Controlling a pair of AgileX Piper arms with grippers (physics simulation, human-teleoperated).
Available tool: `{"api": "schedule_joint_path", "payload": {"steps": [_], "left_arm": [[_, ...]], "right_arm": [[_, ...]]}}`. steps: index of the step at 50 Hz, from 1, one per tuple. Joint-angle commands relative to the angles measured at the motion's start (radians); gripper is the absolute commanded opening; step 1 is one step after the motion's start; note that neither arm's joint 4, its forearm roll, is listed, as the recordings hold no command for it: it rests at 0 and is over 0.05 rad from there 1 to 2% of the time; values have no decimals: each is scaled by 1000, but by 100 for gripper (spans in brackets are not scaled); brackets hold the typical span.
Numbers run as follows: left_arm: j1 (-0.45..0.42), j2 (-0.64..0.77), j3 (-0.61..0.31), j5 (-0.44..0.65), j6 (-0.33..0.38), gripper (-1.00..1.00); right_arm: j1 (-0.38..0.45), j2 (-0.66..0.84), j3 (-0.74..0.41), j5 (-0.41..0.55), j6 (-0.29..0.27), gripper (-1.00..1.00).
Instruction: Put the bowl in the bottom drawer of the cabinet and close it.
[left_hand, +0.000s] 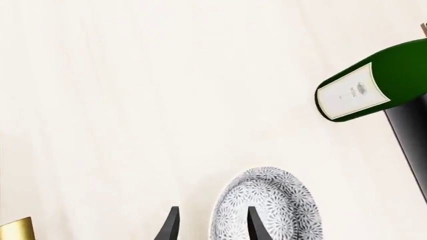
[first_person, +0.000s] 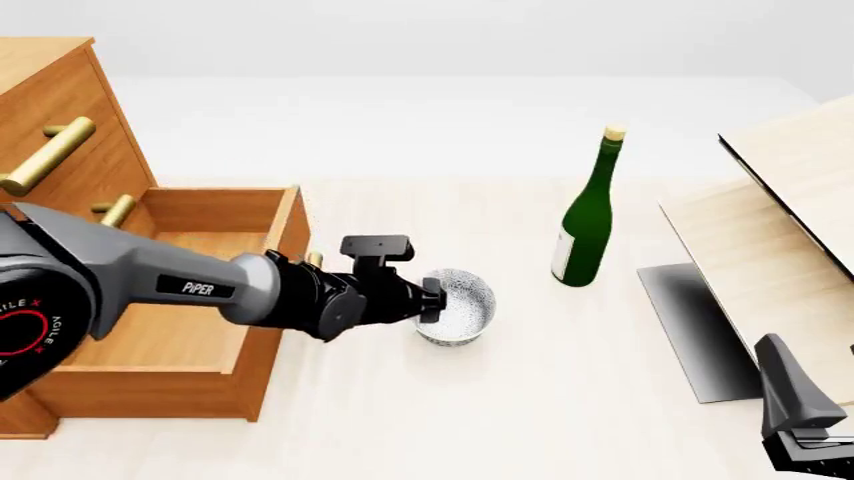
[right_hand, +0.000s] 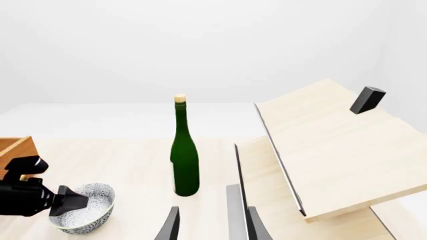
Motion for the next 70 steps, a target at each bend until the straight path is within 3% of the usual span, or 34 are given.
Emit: {"api": "schedule_joint_path", "payload": {"steps": [1,9,28,70], "left_arm": [[9,12,-5,1,-15,-100],[19,36,-14,-5,-9,-100],[-29,-117,83,-55,-10,-100],[-9,-297,191,-61,50,-100]], "right_arm": [[0,0,0,0,0,100],[0,0,0,0,-1,100],[0,0,0,0,0,100],[0,0,0,0,0,100]]}}
